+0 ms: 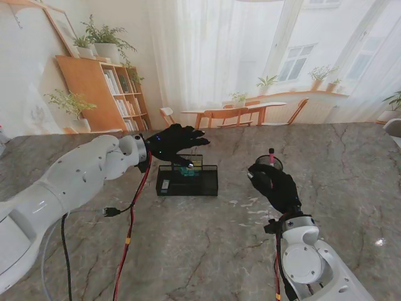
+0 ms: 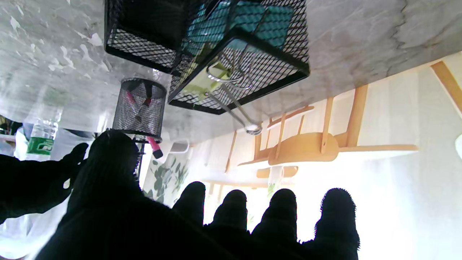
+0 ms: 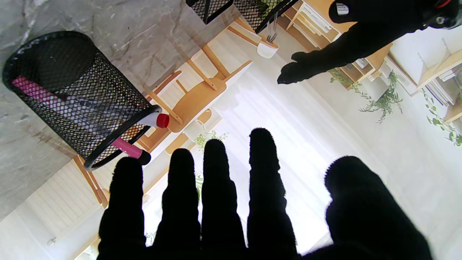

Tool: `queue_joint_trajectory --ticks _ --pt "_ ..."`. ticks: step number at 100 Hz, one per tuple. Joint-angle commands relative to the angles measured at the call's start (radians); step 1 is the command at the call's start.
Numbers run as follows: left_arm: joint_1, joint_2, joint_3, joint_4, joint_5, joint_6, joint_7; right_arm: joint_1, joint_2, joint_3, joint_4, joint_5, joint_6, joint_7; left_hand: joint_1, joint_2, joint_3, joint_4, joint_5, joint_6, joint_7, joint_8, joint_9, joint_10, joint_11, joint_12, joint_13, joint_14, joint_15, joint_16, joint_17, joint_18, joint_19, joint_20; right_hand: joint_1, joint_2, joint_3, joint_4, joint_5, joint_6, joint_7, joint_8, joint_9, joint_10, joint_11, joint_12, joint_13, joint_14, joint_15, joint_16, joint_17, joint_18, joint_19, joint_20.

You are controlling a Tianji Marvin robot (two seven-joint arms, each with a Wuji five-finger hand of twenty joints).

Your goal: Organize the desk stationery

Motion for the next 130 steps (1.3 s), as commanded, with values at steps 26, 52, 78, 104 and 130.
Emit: queue_joint_trajectory --ticks 26,52,78,104,130 --pt "0.237 0.066 -0.255 -0.279 0.121 0.102 0.066 -0.007 -0.005 0.004 0.002 0.003 -0.018 0.000 0.030 0.080 -0.008 -0.073 -0.029 0.002 0.074 0.180 0.091 -0.034 0.053 0.099 0.032 -0.058 0.032 0.071 0.000 -0.020 0.055 0.128 0.007 0.024 -0.029 0.003 0.014 -0.004 0.008 0.006 -0.002 0.000 0.011 0.012 0.007 -0.010 -0.009 0.011 -0.017 -0.025 -0.001 0.025" --pt "0.431 0.068 -0.419 -0.493 0.066 0.259 0.014 -0.010 -0.007 0.006 0.002 0.007 -0.037 -0.010 0.005 0.089 -0.007 -0.072 -0.027 0.074 0.051 0.250 0.128 -0.012 0.060 0.179 0.062 -0.041 0.039 0.113 -0.007 0.015 0.194 0.146 0.008 0.022 -0.028 0.003 0.015 -0.003 0.008 0.007 -0.003 0.000 0.011 0.012 0.007 -0.010 -0.009 0.011 -0.016 -0.023 -0.001 0.025" --pt "0.484 0.064 -0.453 -0.571 -0.115 0.464 -0.160 -0.012 -0.010 0.006 0.001 0.016 -0.047 -0.016 -0.053 0.028 -0.011 -0.074 -0.041 0.209 -0.024 0.063 0.065 0.038 0.018 0.090 0.038 -0.003 0.009 0.087 0.003 0.042 0.161 0.104 0.008 0.020 -0.026 0.003 0.015 -0.004 0.008 0.007 -0.003 -0.001 0.011 0.012 0.008 -0.009 -0.009 0.012 -0.015 -0.021 0.000 0.025" --pt "0.370 0.073 -0.385 -0.474 -0.200 0.502 -0.313 -0.012 -0.010 0.005 0.002 0.021 -0.048 -0.016 -0.063 -0.053 -0.003 -0.069 -0.039 0.221 -0.033 -0.031 -0.003 0.080 0.008 0.067 0.025 0.003 0.001 0.071 0.022 0.042 0.119 0.080 0.006 0.020 -0.026 0.002 0.017 -0.004 0.009 0.007 -0.004 -0.001 0.011 0.012 0.008 -0.011 -0.009 0.011 -0.015 -0.021 0.000 0.026" --pt "0.209 0.043 -0.231 -0.266 -0.203 0.424 -0.285 -0.012 -0.010 0.006 0.002 0.021 -0.042 -0.013 -0.051 -0.066 0.002 -0.068 -0.039 0.178 -0.023 -0.036 -0.006 0.081 0.017 0.074 0.037 0.003 0.012 0.077 0.034 0.034 0.126 0.091 0.008 0.020 -0.024 0.002 0.016 -0.003 0.009 0.007 -0.001 0.000 0.012 0.012 0.008 -0.011 -0.009 0.012 -0.015 -0.020 0.001 0.026"
